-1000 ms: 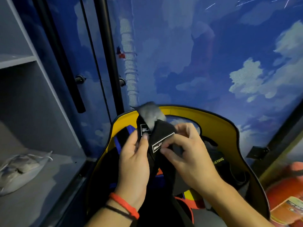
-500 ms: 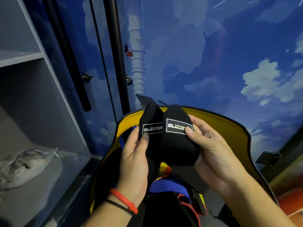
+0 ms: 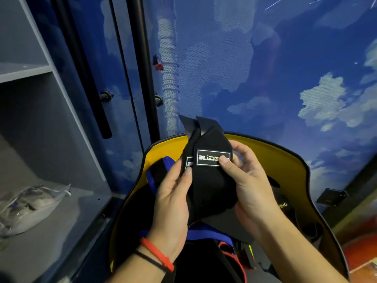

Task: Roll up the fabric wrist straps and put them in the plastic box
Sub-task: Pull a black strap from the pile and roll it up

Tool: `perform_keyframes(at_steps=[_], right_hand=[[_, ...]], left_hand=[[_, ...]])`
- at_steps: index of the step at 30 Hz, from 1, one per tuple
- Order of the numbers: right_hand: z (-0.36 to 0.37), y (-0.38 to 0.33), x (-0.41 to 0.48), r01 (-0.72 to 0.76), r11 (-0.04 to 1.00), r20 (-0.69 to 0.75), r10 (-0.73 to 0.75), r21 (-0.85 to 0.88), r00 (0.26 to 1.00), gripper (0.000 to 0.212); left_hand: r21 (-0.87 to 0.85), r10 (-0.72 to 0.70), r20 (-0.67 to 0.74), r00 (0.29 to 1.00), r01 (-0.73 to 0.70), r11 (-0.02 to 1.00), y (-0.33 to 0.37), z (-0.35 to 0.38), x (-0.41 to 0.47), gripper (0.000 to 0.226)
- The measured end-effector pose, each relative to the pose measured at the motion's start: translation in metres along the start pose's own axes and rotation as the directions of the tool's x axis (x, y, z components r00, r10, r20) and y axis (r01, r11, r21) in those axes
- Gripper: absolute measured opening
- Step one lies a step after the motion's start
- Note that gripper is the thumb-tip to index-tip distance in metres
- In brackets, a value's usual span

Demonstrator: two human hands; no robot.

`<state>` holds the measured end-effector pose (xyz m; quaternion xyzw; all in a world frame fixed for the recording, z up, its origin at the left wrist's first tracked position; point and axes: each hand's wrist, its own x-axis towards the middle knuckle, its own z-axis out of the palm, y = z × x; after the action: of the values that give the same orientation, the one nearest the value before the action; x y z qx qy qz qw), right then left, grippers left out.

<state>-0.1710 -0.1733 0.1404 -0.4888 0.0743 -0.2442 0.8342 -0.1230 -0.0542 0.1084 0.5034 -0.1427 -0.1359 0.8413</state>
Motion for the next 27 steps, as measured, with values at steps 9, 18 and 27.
perform_keyframes(at_steps=[9, 18, 27], right_hand=[[-0.004, -0.003, 0.002, -0.028, 0.997, 0.017, 0.03, -0.068, 0.999, 0.036], [-0.003, 0.002, -0.001, 0.07, 0.97, -0.01, -0.074, -0.235, 0.997, 0.032], [0.001, 0.01, 0.002, 0.201, 0.898, -0.04, -0.235, -0.392, 0.971, 0.032]], left_hand=[[-0.124, -0.093, -0.005, 0.996, 0.092, 0.988, 0.009, 0.007, -0.006, 0.04], [-0.174, -0.124, 0.145, 0.982, 0.149, 0.973, 0.013, 0.008, -0.011, 0.042], [0.167, 0.139, 0.058, 0.989, -0.146, 0.975, 0.005, 0.012, -0.004, 0.031]])
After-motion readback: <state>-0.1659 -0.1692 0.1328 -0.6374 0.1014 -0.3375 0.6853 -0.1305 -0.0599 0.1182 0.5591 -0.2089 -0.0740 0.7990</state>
